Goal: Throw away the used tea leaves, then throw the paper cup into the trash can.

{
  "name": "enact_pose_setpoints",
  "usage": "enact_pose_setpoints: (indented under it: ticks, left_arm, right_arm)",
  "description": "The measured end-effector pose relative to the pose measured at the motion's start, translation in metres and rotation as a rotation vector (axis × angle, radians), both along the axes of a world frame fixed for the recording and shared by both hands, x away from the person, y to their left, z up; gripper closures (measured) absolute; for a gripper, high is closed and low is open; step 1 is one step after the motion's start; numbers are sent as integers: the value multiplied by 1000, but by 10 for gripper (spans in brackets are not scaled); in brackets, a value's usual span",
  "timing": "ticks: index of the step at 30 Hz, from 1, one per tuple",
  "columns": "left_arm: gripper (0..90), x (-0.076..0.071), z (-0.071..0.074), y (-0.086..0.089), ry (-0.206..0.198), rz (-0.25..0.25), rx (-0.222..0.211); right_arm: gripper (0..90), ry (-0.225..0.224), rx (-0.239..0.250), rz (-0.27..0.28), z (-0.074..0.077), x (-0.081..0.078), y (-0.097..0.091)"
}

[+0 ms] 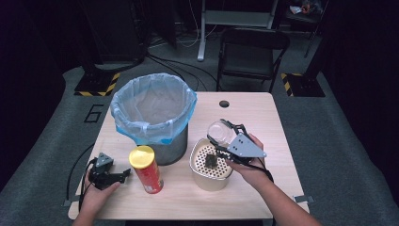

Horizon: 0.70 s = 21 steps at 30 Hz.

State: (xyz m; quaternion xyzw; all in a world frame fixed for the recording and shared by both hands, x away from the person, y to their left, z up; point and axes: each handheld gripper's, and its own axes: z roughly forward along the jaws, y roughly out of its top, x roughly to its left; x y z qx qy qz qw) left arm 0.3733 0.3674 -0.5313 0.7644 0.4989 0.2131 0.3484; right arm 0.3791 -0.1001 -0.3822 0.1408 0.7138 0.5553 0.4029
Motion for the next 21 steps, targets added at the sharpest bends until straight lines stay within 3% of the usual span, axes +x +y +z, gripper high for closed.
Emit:
enact_pose_setpoints:
  ticks: [5,8,11,12,16,21]
  left_arm:
    - [131,0,0,0,0,0,0]
    - [131,0,0,0,-2,-1,6]
    - [131,0,0,0,0,1,-1]
    - [131,0,0,0,0,0,0]
    - [131,0,0,0,0,1,0]
    - [131,0,0,0,-2,0,3]
  right_arm:
    - [346,203,131,81,3,5,-6]
    - [346,276,179,102,9,8,-9]
    - [346,308,186,110,13,9,-10]
    - [347,358,210,123,16,11,-11]
    - [347,397,185,131,21,15,-12]
    - [346,401,178,131,26,16,-13]
